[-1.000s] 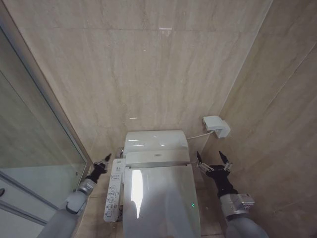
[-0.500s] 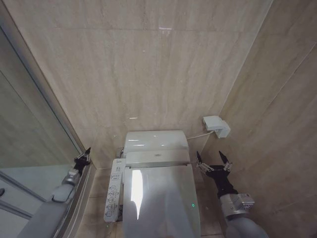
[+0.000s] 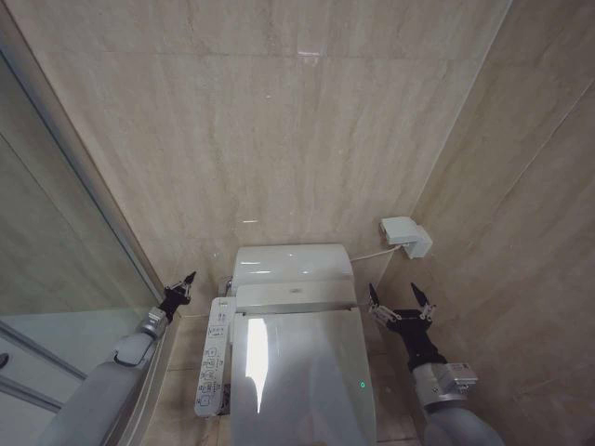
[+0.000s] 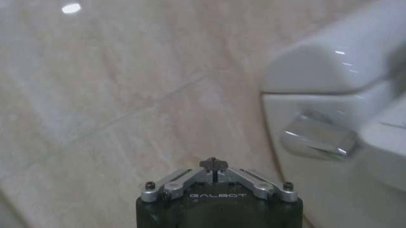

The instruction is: Open the toilet lid, clean the toilet bowl with a toilet brush, close the toilet lid, and flush.

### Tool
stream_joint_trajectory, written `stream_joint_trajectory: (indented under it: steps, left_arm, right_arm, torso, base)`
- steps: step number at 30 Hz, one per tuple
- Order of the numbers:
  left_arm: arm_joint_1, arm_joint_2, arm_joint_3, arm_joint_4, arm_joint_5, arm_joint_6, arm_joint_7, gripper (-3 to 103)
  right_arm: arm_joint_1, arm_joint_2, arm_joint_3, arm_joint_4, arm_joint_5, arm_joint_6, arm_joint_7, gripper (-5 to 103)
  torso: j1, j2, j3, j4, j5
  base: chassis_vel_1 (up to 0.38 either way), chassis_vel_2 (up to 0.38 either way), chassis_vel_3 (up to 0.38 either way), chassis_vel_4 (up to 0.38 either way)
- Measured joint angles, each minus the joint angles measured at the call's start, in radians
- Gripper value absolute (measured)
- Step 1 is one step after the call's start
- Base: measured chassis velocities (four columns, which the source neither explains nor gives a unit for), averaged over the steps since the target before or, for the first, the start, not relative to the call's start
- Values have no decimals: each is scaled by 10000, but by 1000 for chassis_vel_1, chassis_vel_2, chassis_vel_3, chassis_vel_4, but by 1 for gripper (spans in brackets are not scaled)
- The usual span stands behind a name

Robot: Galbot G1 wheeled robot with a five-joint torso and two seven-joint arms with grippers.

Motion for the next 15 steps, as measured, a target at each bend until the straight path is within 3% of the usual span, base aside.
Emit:
stream_joint_trajectory:
  steps: [3, 15]
  left_arm:
    - [86, 175, -23, -73, 818, -350, 120, 0]
    - [271, 378, -307, -597, 2416, -962, 37, 0]
  right_arm:
    - [0, 0, 0, 0, 0, 0, 0, 100]
    - [0, 0, 0, 0, 0, 0, 0, 100]
  torso:
    - [0, 0, 0, -2, 0]
    - [-1, 0, -1, -4, 0]
  base:
    - [0, 0, 0, 0]
    - [0, 0, 0, 0]
